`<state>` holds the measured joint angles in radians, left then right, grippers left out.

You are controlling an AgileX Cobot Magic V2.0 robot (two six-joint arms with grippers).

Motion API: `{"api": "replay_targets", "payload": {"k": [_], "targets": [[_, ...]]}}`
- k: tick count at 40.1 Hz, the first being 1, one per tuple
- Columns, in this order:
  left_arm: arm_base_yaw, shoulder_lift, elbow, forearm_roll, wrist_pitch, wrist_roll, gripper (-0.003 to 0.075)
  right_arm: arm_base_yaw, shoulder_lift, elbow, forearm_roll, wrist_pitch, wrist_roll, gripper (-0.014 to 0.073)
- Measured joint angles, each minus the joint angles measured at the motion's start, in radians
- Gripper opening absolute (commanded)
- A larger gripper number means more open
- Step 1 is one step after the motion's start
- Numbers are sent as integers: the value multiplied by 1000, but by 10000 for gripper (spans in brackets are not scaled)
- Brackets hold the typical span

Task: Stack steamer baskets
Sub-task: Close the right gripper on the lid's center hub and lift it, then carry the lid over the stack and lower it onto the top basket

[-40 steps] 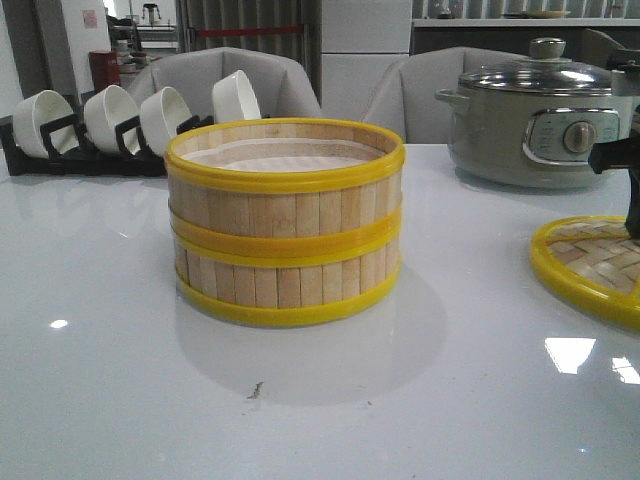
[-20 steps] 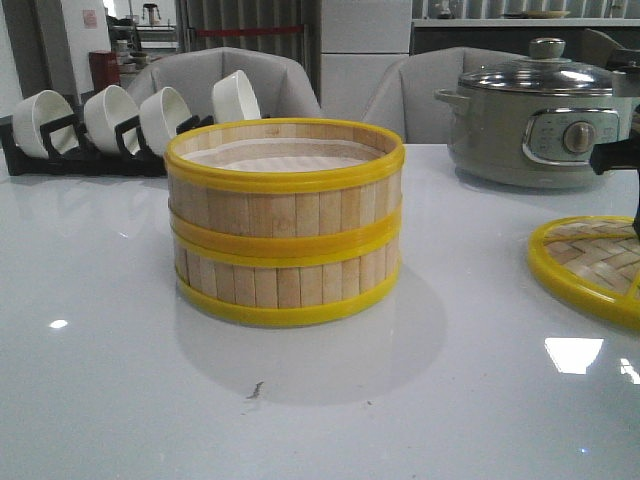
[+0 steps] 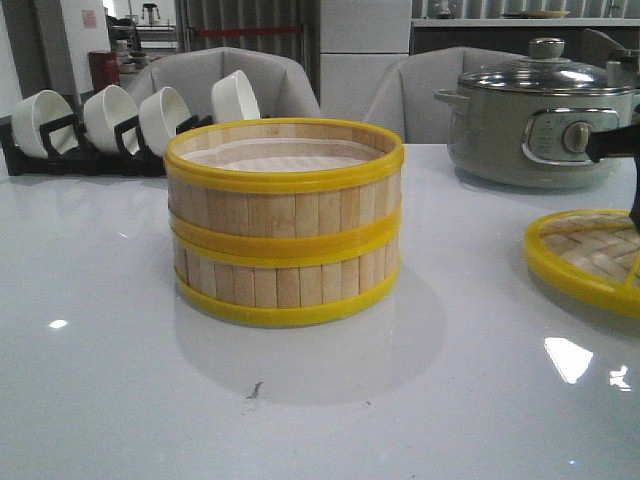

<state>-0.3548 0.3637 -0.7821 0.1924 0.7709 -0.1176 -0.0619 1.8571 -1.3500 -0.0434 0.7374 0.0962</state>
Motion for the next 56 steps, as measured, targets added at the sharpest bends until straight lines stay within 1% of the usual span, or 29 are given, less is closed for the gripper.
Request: {"api": "replay_targets", "payload": {"k": [9, 12, 18, 27, 34, 38, 43, 56], "targets": [[0, 0, 0, 0, 0, 0, 85, 94, -95, -153, 0, 98, 0, 27], [0, 0, 0, 0, 0, 0, 85, 138, -110, -225, 0, 148, 0, 27], [0, 0, 0, 0, 0, 0, 85, 262, -112, -385, 0, 254, 0, 27], [0, 0, 0, 0, 0, 0, 85, 489, -50, -601, 2, 333, 0, 27], [0, 0, 0, 0, 0, 0, 85, 618, 74, -754, 4, 388, 0, 27], [0, 0, 0, 0, 0, 0, 85, 657, 145, -828, 6, 414, 0, 27], [0, 0, 0, 0, 0, 0, 85, 677, 207, -886, 10, 428, 0, 27], [0, 0, 0, 0, 0, 0, 85, 679, 255, -908, -25, 428, 0, 27]]}}
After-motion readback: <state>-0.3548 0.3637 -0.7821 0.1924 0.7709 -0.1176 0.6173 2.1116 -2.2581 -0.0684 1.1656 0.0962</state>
